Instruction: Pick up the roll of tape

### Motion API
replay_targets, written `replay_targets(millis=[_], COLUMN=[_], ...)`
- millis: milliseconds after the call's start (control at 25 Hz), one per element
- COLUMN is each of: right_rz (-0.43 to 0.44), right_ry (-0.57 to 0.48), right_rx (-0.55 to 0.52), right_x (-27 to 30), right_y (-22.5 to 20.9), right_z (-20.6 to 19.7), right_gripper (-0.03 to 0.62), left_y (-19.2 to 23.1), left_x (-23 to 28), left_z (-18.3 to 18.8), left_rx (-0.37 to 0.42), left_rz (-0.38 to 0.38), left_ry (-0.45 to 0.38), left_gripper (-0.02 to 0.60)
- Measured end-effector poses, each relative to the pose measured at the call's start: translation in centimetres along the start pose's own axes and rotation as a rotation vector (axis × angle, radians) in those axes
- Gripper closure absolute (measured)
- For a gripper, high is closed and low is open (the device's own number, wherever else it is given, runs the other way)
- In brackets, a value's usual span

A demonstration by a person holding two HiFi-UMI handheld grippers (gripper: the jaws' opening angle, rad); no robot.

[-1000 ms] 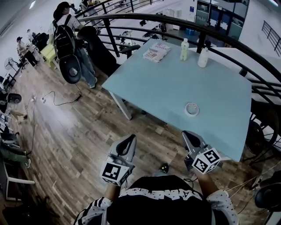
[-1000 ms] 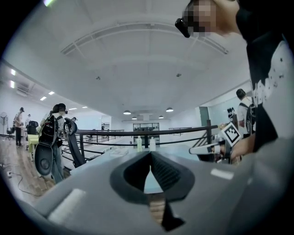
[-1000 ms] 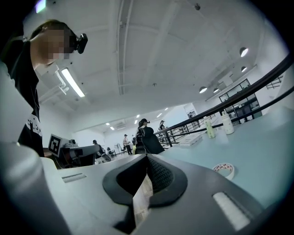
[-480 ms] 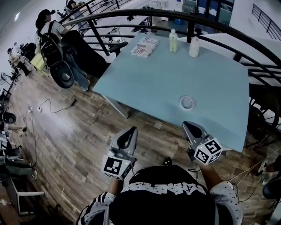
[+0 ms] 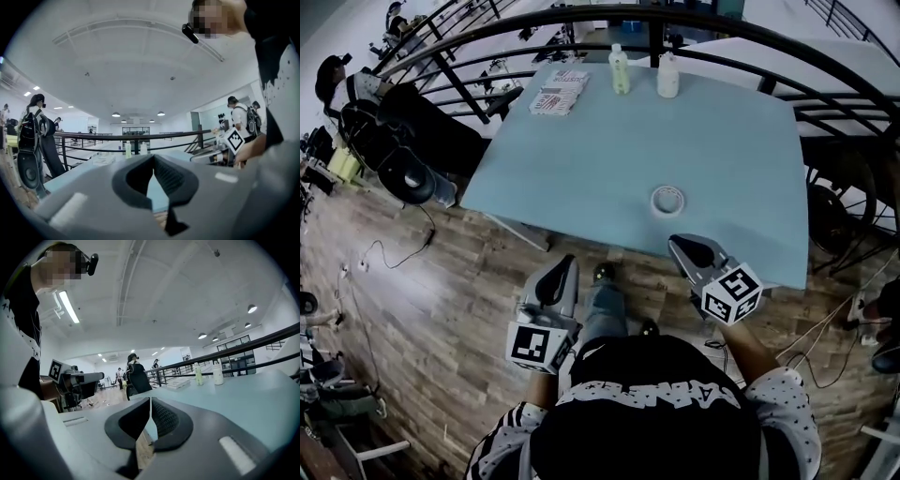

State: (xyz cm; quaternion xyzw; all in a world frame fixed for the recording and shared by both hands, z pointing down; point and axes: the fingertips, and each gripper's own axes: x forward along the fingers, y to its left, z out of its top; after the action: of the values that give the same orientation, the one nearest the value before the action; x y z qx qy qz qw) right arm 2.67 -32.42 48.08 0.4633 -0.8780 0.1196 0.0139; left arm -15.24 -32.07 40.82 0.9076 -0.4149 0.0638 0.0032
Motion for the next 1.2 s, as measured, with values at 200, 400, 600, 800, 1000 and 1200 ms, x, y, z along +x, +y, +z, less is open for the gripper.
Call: replay_targets(millis=[200, 400, 600, 800, 1000, 1200], right_rz=[-0.066, -0.094, -0.124, -0.162, -0.189, -0.183], right_ry=[0.028, 0.08, 0.151, 0.197, 0.236, 0.277], right_rx=[0.004, 0.015, 0.018, 0.005, -0.004, -0.026], right_x=[0.6, 2.0, 3.4, 5.1, 6.2, 7.7], right_y=[-3.0, -5.1, -6.8, -8.8, -10.6, -12.0], right_z=[-0.7, -2.1, -4.3, -5.4, -6.0, -7.0], right_gripper=[0.594, 0.594, 0.593, 0.589, 0.58, 0.568], left_y=[0.2, 0.9, 2.3, 3.3, 3.7, 5.0], left_x=[2.8, 5.0, 6.3, 8.5, 10.8, 12.9], left_z=[0.6, 0.3, 0.0, -0.3, 0.0, -0.2], left_rx=[-0.003, 0.003, 0.0, -0.001, -0.003, -0.002], left_rz=[-0.046, -0.078, -0.093, -0.128, -0.167, -0.169], left_ry=[-0.024, -0.006, -0.015, -0.013, 0.0, 0.01], left_gripper=[0.581, 0.581, 0.581, 0.581, 0.581, 0.581])
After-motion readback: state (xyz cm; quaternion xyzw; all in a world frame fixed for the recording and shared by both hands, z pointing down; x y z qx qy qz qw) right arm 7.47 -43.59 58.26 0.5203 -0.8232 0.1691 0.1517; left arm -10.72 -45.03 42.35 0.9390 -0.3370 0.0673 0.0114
